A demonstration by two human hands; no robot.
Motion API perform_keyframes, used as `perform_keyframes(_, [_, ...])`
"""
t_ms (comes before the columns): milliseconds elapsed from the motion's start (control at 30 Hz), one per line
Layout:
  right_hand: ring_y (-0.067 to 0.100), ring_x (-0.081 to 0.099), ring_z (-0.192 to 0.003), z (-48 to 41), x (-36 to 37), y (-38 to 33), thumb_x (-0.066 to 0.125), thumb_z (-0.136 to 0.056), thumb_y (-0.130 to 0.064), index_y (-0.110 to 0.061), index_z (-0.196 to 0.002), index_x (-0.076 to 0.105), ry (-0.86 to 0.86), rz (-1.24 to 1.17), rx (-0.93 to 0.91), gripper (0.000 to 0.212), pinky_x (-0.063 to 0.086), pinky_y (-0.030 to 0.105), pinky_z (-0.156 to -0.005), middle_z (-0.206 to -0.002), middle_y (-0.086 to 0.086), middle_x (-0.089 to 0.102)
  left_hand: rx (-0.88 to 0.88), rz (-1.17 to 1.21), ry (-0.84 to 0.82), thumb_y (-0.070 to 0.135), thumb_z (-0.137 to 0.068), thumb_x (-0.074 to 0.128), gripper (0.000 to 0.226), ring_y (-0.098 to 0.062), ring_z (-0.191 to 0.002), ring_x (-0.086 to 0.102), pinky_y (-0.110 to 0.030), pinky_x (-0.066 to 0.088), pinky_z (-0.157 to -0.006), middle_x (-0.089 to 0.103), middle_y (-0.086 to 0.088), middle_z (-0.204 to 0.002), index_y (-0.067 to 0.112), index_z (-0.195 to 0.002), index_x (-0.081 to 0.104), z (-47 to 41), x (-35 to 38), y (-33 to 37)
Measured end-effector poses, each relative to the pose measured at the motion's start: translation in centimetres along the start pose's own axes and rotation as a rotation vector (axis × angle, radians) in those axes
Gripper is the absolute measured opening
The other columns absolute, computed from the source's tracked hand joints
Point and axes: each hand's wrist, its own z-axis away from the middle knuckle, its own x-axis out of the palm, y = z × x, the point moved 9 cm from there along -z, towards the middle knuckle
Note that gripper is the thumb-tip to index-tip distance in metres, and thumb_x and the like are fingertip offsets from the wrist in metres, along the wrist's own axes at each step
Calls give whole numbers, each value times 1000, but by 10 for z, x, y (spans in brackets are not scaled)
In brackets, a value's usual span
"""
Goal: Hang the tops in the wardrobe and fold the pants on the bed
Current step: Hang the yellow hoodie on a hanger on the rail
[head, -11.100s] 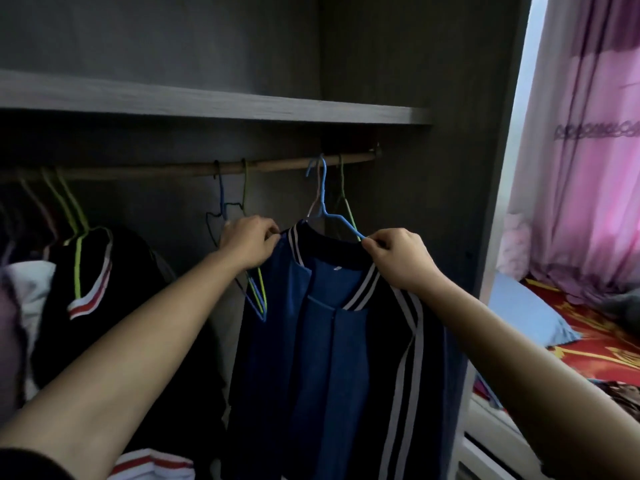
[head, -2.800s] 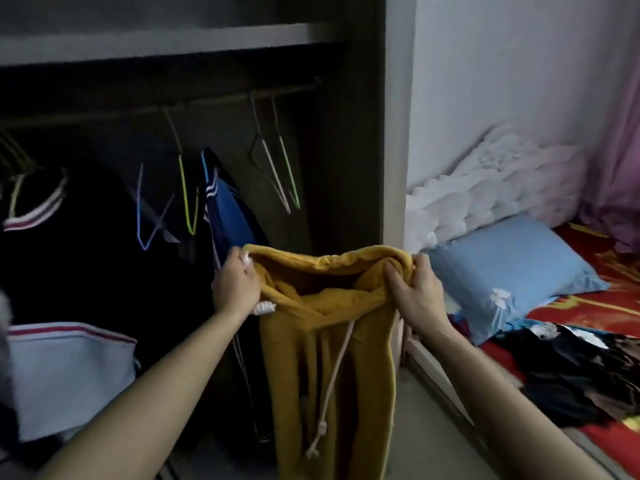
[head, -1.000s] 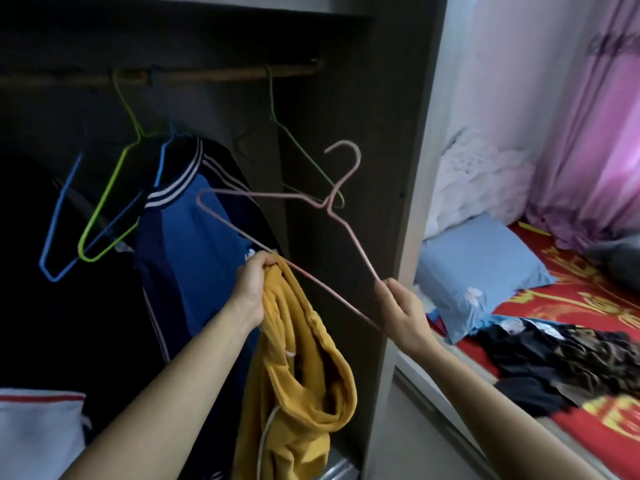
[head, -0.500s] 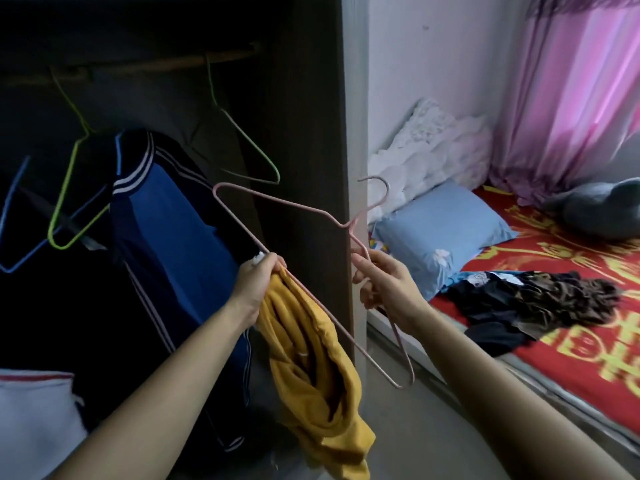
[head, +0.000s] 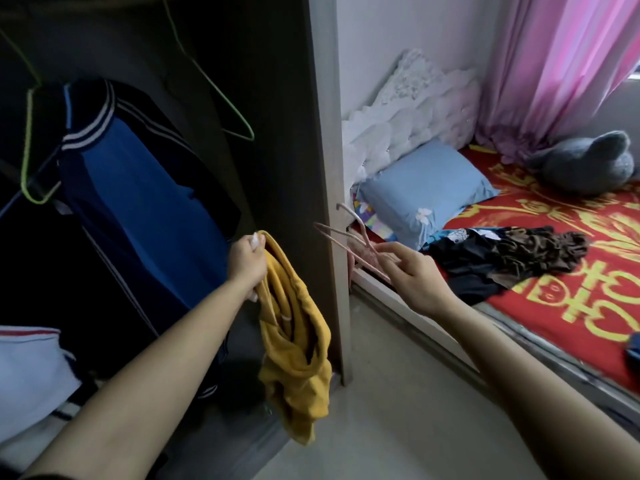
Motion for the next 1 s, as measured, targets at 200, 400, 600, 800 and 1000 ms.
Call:
perform_keyframes(200, [5,51,-65,24,-5,23,41,-83,-42,-21,-80,53,-37,31,-30,24,39,34,-62,-68,-10,56,-82,31,91,35,-103,42,31,-13,-69,56,-24,42,-56,57,0,-78,12,-89,56,-5,-16,-17])
perform_keyframes(400, [4,61,-65,32,31,12,40,-98,-54,-32,-80,62,-210,192,-58,36,41,18,-56,-70,-8,63,-39,38,125,37,-103,43,34,-15,-69,59,-22,42,-53,58,0,-75,14,-81,54,-3,-32,-9])
perform_keyframes(600, [6,63,-63,21,101,-1,38,-104,-47,-24,-88,63,-333,234,-66,37,50,19,-57,-71,-3,63,55,129,13,49,-100,42,42,-10,-50,60,-20,50,-45,60,0,-64,17,-75,54,15,-22,26])
perform_keyframes(800, [2,63,-62,-18,103,-30,35,-103,-51,-27,-75,58,-105,62,-84,44,57,28,-68,-65,-7,61,319,94,-62,49,-96,52,33,-8,-63,65,-20,52,-55,66,9,-69,21,-83,64,27,-38,80])
perform_keyframes(1000, [6,63,-70,-22,67,-34,36,-100,-58,-27,-86,64,215,-218,-86,45,50,16,-61,-74,-8,63,493,-164,95,49,-95,55,35,-3,-68,59,-10,40,-54,64,10,-74,19,-90,72,19,-82,96])
